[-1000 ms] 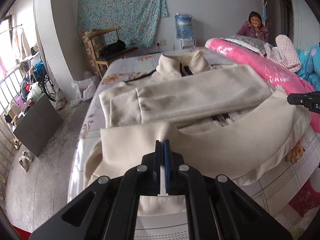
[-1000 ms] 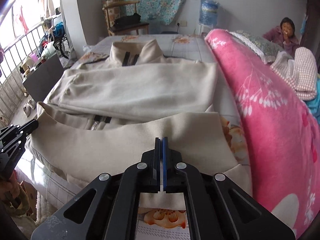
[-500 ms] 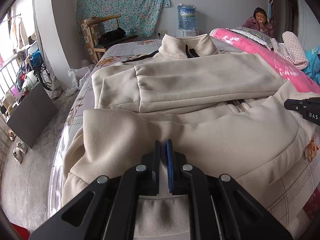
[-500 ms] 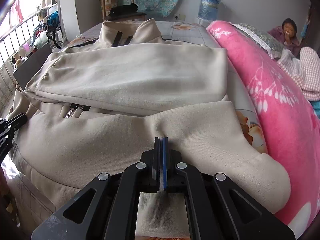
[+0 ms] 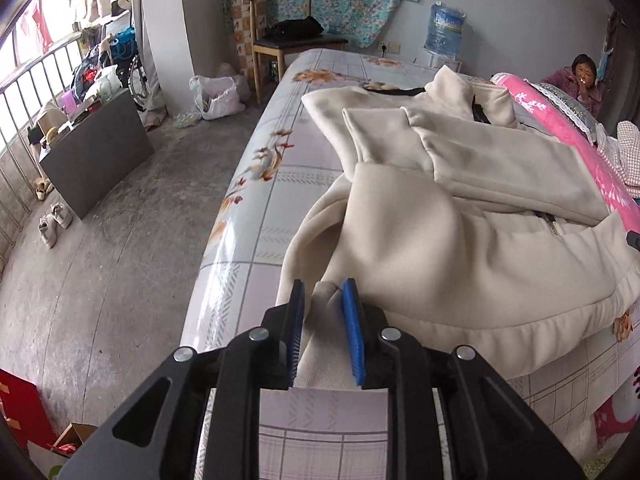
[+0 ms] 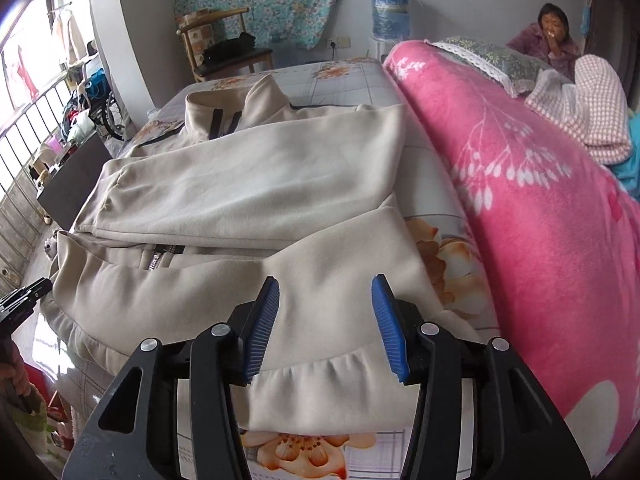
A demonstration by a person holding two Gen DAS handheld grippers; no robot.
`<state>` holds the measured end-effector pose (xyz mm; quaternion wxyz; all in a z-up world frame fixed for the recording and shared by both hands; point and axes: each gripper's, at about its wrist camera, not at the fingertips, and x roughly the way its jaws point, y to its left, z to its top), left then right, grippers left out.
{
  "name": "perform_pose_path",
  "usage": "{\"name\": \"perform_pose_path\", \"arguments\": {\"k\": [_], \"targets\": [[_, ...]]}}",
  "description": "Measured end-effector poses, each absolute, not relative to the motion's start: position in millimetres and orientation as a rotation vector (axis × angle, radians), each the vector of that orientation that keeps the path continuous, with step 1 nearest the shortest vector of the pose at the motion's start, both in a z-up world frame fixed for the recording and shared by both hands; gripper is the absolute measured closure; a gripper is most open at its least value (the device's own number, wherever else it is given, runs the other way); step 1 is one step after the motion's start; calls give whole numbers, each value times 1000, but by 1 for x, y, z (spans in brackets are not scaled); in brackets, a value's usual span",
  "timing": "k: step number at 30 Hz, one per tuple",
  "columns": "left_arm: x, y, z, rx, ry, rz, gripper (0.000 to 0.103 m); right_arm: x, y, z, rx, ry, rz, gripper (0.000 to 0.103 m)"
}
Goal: Fold large clothes
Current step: 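Withdraw both open grippers from the folded jacket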
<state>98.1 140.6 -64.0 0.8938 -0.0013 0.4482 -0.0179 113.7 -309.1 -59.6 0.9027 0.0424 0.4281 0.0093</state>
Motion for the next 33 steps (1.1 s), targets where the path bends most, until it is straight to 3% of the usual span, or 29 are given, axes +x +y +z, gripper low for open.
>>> {"name": "perform_pose_path", "arguments": {"k": [8, 12, 15, 21, 24, 27, 33], "targets": [[102, 147, -70, -57, 945, -86, 84, 97, -339, -59, 128, 880, -51, 55], [95, 147, -63, -47, 905, -76, 95, 94, -349, -60, 166, 881, -66, 55], [76, 150, -39, -79, 812, -58, 96, 89, -353, -54, 173, 872, -80, 55], [85, 165, -74, -158, 907, -28, 94, 87, -366, -55, 190, 878, -103, 55], [83, 164, -68, -149, 895, -31, 92, 89, -362, -51, 199, 874, -77, 55], [79, 171, -60, -174, 876, -21, 85, 94, -349, -47, 163, 866, -34, 48], [72, 183, -34, -215, 789, 33, 84, 110, -305, -42, 142, 881, 142, 42]]}}
